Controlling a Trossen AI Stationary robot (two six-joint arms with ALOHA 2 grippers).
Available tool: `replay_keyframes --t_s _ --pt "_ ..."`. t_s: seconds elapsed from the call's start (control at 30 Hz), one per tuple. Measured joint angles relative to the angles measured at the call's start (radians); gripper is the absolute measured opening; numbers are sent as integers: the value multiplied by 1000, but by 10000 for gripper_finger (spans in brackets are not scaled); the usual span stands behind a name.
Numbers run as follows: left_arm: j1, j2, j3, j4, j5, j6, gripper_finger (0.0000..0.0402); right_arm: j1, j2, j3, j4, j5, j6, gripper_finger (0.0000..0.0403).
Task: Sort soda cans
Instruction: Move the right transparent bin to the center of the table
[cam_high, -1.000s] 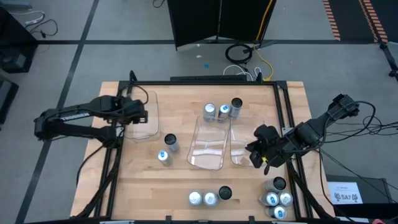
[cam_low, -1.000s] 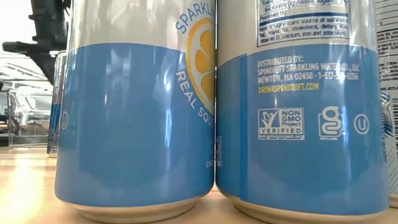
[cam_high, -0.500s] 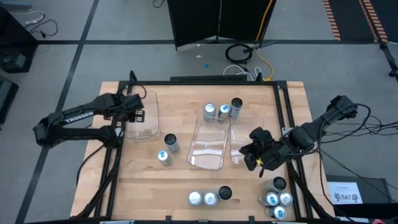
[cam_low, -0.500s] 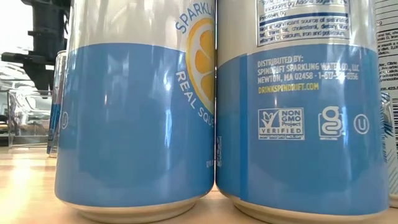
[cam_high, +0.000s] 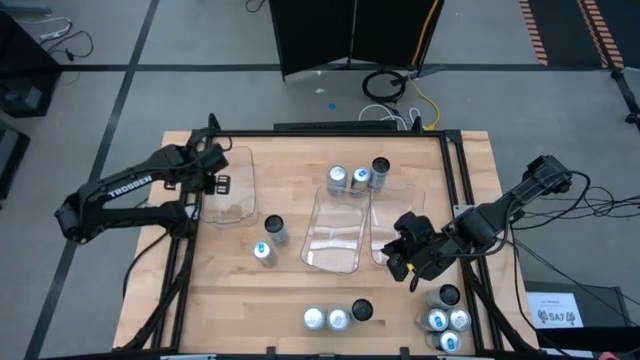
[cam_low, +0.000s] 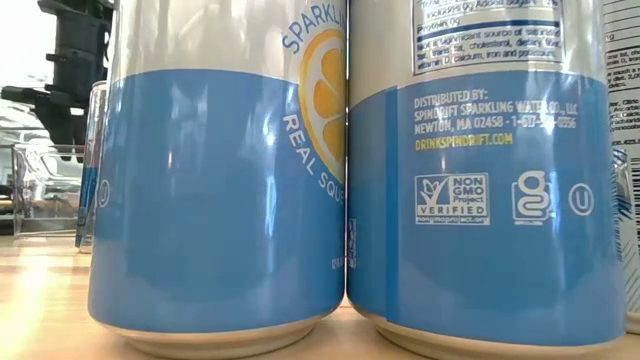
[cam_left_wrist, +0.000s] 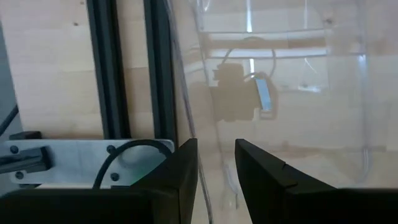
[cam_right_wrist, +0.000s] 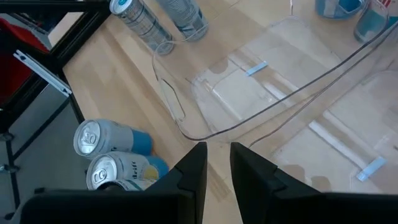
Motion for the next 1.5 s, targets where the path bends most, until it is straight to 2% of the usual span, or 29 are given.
replay_keyframes --t_s 0.23,0.5,0.7,0.8,1.0,1.2,1.5 --pt "50 39 0 0 -64 -50 118 0 1 0 -1 0 -15 61" --pt "69 213 0 15 -26 -77 118 0 1 0 -2 0 -32 61" --pt "69 314 0 37 -22 -43 116 0 1 0 -7 0 -37 61" --pt "68 340 0 46 -18 -25 95 0 1 0 -9 0 -37 61" --pt "67 352 6 91 -11 -28 14 0 1 0 -9 0 -40 61" --pt "68 353 31 180 -11 -21 12 0 1 0 -10 0 -56 61" --pt "67 370 61 381 52 -73 10 0 0 0 -10 0 -66 61"
